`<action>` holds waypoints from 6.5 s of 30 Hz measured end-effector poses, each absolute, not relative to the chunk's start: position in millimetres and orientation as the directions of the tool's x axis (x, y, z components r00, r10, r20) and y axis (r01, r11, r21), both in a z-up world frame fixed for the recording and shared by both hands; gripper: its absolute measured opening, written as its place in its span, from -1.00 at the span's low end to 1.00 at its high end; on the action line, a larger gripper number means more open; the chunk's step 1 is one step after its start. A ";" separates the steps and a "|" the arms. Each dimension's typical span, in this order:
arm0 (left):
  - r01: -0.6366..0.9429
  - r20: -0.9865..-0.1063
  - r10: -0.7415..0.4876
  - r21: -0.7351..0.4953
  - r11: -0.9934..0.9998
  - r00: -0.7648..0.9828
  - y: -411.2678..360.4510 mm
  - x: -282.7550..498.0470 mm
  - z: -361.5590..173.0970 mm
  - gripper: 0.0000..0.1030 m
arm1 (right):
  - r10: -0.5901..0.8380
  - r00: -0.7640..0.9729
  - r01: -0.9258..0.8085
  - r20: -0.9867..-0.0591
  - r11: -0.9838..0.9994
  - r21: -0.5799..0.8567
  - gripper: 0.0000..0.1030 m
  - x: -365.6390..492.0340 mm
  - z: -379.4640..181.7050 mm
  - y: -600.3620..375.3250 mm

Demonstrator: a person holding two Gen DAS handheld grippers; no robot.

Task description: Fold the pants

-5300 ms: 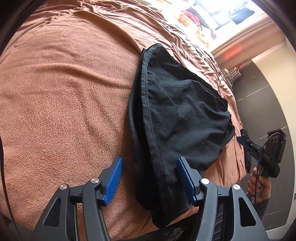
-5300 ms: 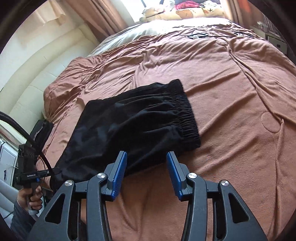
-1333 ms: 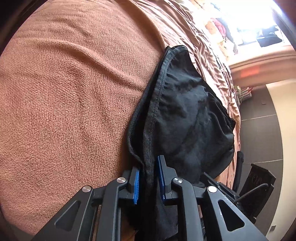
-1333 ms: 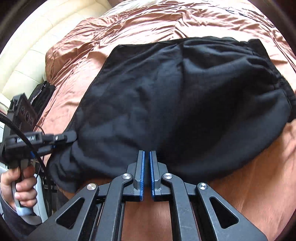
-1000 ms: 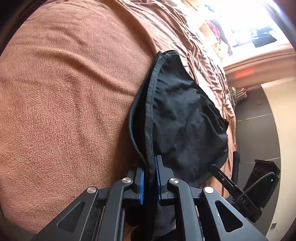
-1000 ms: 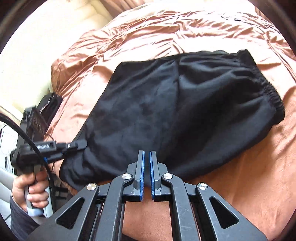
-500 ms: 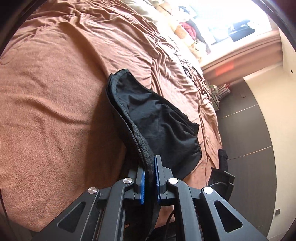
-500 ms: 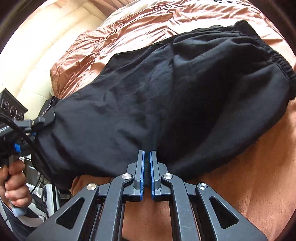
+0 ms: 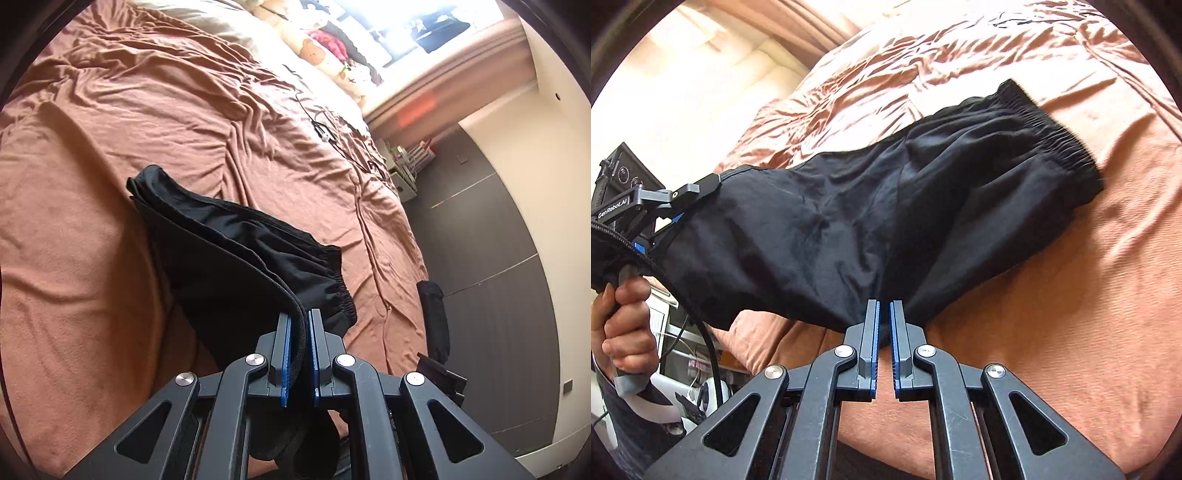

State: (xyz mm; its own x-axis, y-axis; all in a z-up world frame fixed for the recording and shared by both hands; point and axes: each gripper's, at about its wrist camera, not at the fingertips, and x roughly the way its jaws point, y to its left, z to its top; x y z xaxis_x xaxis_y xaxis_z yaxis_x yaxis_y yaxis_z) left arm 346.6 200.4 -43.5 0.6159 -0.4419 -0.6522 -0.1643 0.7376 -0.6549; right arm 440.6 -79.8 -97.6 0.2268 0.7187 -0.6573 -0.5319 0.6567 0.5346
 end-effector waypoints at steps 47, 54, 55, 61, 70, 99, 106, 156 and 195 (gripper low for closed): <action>-0.289 -0.727 -0.398 -0.620 0.729 0.559 211.3 377.0 -117.9 0.02 | 0.724 0.229 -0.385 -0.651 0.681 0.622 0.20 493.2 -75.2 -76.2; -0.299 -0.714 -0.391 -0.635 0.713 0.581 226.8 360.0 -125.9 0.02 | 0.612 0.249 -0.375 -0.751 0.775 0.508 0.30 495.0 -63.8 -40.8; -0.301 -0.712 -0.394 -0.638 0.708 0.582 228.6 357.7 -127.9 0.02 | 0.586 0.252 -0.364 -0.770 0.795 0.486 0.30 496.6 -64.6 -36.1; -0.319 -0.711 -0.385 -0.642 0.697 0.589 239.8 341.2 -135.7 0.02 | 0.467 0.286 -0.322 -0.837 0.869 0.376 0.30 499.8 -66.3 -8.2; -0.348 -0.691 -0.368 -0.666 0.660 0.622 261.9 319.2 -138.9 0.02 | 0.406 0.327 -0.323 -0.853 0.897 0.303 -0.73 493.8 -69.6 1.7; -0.372 -0.722 -0.332 -0.627 0.685 0.607 259.7 393.9 -118.7 0.42 | 0.642 0.360 -0.481 -0.676 0.749 0.456 -0.93 444.1 -65.4 -70.0; -0.419 -0.763 -0.324 -0.598 0.683 0.560 255.1 426.6 -134.1 0.81 | 0.654 0.357 -0.491 -0.667 0.739 0.461 -0.93 442.6 -65.6 -67.3; -0.273 -0.816 -0.304 -0.476 0.836 0.492 142.9 544.8 -68.7 -0.80 | 0.714 0.413 -0.379 -0.566 0.700 0.606 -0.93 418.5 -106.1 -175.7; -0.281 -0.821 -0.331 -0.491 0.824 0.465 169.4 420.8 -126.3 0.07 | 0.675 0.474 -0.365 -0.565 0.735 0.572 -0.15 421.9 -75.0 -210.4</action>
